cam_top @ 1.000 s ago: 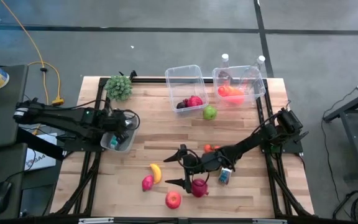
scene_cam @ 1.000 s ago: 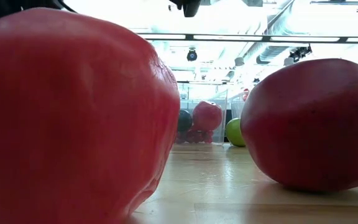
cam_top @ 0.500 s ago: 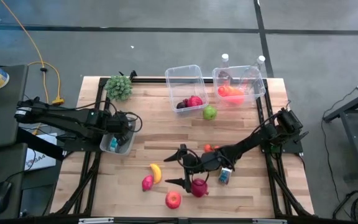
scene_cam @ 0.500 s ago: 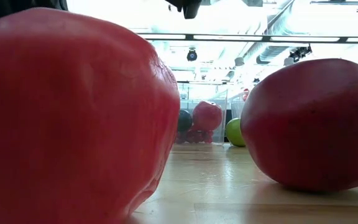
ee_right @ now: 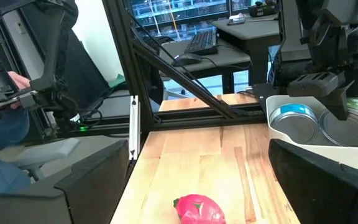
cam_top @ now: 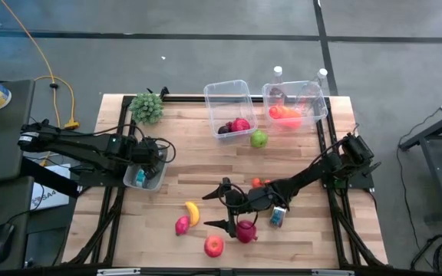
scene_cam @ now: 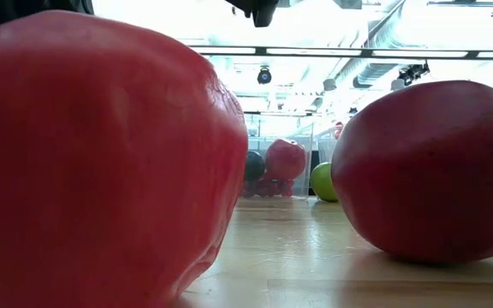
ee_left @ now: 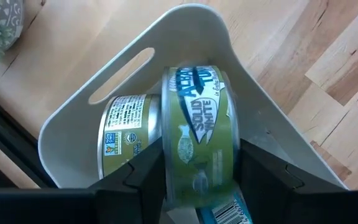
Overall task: Pick & Place Food Item
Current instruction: Put the green tuna can into the gray bin, then put the banana into the left transparent bin
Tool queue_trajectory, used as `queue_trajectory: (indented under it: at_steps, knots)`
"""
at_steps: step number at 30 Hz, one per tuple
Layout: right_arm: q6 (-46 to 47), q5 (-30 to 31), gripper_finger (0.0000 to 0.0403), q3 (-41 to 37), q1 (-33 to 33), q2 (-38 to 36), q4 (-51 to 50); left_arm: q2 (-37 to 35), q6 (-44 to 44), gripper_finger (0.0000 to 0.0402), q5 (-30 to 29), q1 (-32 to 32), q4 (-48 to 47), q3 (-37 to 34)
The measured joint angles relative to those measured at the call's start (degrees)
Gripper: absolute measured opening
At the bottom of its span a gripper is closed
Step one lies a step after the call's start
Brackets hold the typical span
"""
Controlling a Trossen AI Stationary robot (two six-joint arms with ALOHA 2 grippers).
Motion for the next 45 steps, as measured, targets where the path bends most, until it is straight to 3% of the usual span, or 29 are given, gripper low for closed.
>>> queue_trajectory:
  at_steps: [11, 22, 27, 37, 45]
  knots:
    - [-0.1, 0.0, 0.0375, 0.0, 0.0, 0.0, -0.1, 0.0, -0.6, 0.0239, -1.6, 0.2, 0.1, 0.0]
    - [-0.2, 0.0, 0.0375, 0.0, -0.2, 0.0, -0.1, -0.3, 7.4, 0.0244, -6.6, -1.6, 0.3, 6.3]
    - [-0.2, 0.1, 0.0375, 0.0, -0.2, 0.0, -0.2, -0.3, 14.5, 0.0244, -7.9, -7.4, 7.6, 7.9]
    - [-0.2, 0.2, 0.0375, 0.0, -0.1, 0.0, -0.4, 2.0, 29.4, 0.0244, -1.8, -22.6, 25.7, 7.9]
    - [-0.2, 0.0, 0.0375, 0.0, -0.1, 0.0, -0.4, 5.8, 34.9, 0.0244, -0.6, -30.2, 31.5, 7.9]
